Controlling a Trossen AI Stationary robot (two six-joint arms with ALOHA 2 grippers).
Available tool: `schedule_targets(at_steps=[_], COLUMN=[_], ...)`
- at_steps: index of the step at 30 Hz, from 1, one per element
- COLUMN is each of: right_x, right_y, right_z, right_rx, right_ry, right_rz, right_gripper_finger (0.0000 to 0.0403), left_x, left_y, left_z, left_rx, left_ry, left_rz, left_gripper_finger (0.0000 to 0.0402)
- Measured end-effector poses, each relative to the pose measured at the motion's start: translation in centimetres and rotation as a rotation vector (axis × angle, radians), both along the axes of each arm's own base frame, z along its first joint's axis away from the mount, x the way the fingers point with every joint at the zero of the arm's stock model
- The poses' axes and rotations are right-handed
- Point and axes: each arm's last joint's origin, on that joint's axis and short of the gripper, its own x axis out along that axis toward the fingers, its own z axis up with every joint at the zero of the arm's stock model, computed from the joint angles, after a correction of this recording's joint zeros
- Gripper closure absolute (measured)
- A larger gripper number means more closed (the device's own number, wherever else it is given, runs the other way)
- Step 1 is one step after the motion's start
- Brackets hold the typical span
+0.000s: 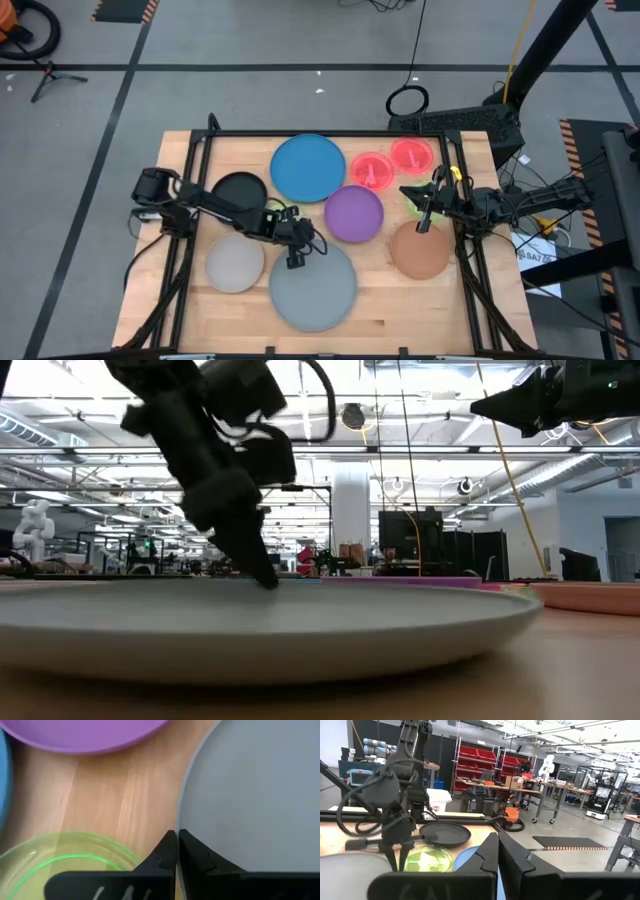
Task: Stack plastic plates
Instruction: Stack the gray plate on top of the blue plate
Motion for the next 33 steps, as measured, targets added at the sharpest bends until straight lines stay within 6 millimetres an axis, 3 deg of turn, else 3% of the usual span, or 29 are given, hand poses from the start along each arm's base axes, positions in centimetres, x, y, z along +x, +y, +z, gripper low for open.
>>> schedule_targets(at_steps=[7,12,25,33], right_x=[0.0,0.0,0.0,0.0], right_y=[0.0,0.0,0.0,0.0], right_z=[0.0,0.0,0.0,0.0], right_rx=[0.001,0.002,0.002,0.003], right_ry=[-0.002,-0.002,-0.002,-0.002], right_rz=[0.000,0.000,0.000,0.000], right_gripper_finger=[0.0403,0.0403,0.0403,0.0403], left_x=[-1.0,-1.9,-5.2,-7.6], left_y=[0.0,1.2,7.0,12.0], left_z=[3.5,5.6,10.2,12.5], left_rx=[0.022,0.032,0.032,0.090], left_ry=[-0.094,-0.125,-0.180,-0.256], left_rz=[-0.007,0.051,0.247,0.392], left_gripper_finger=[0.0394,0.0394,0.0394,0.0394])
